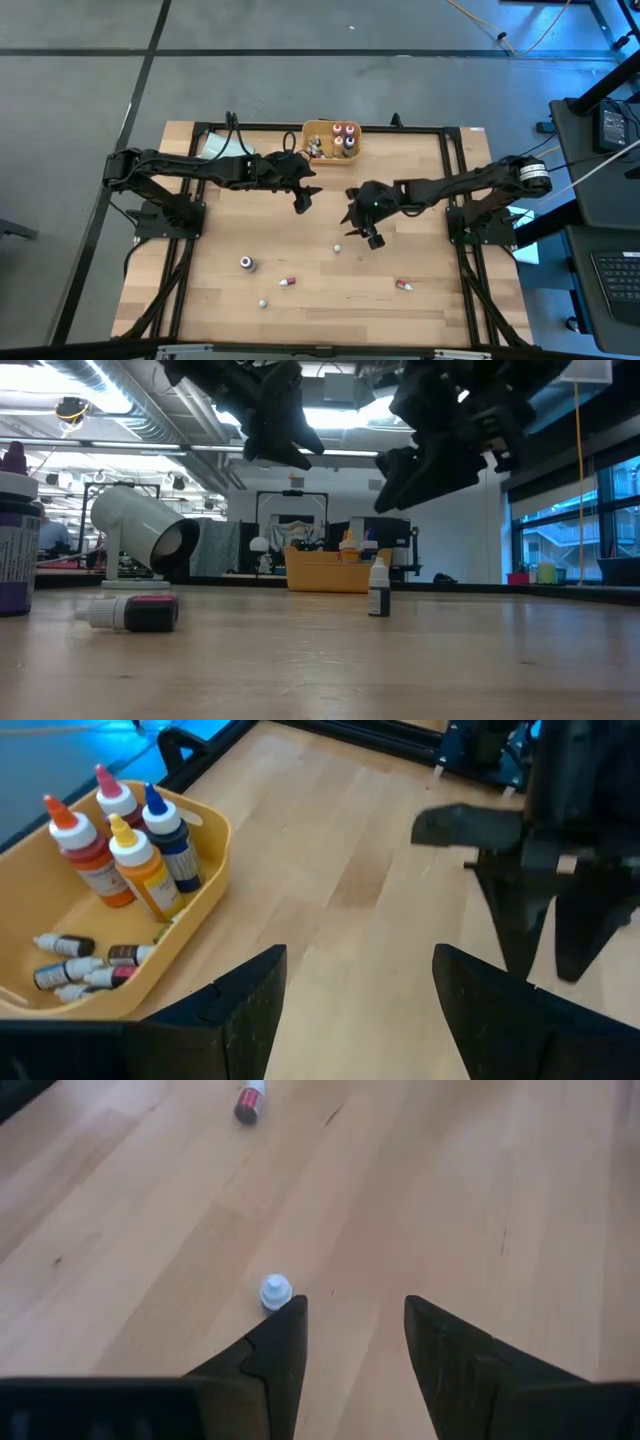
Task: Pick & Place food coloring
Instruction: Put the black food coloring bottle into the yellow bin
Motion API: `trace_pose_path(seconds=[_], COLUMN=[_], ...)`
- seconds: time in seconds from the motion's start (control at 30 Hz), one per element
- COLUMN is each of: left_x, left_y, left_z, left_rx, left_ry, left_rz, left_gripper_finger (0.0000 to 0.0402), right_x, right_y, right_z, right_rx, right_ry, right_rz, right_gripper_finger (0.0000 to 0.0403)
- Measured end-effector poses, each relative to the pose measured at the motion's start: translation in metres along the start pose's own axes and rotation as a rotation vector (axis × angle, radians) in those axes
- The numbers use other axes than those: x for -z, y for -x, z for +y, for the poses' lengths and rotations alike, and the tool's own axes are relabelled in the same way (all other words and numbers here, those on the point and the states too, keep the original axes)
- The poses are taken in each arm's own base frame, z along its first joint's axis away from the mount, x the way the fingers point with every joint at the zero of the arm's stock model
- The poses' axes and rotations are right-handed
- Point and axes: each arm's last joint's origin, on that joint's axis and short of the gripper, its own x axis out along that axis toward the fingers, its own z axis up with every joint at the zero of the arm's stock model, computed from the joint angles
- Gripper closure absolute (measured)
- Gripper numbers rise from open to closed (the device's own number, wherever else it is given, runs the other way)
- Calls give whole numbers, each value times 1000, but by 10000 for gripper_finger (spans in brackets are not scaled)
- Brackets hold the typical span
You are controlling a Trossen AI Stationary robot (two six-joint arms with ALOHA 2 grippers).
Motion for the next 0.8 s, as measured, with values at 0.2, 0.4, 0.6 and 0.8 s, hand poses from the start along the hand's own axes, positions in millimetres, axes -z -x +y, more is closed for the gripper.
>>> trace_pose_path(seconds=[0.2,0.4,0.6,0.8], left_x=[0,1,1,2], left_y=[0,0,0,0], left_z=[0,0,0,0], left_rx=[0,-2,-1,-2], left_ry=[8,3,10,8], left_rz=[0,7,8,15], left_gripper_finger=[159,157,155,159], right_x=[0,11,23,36], right_y=[-18,-44,-64,-78], right_z=[5,8,8,9], right_rx=[-91,-207,-225,-249], right_ry=[32,30,25,5], right_rz=[-91,-106,-92,-53], right_gripper_finger=[234,234,234,237])
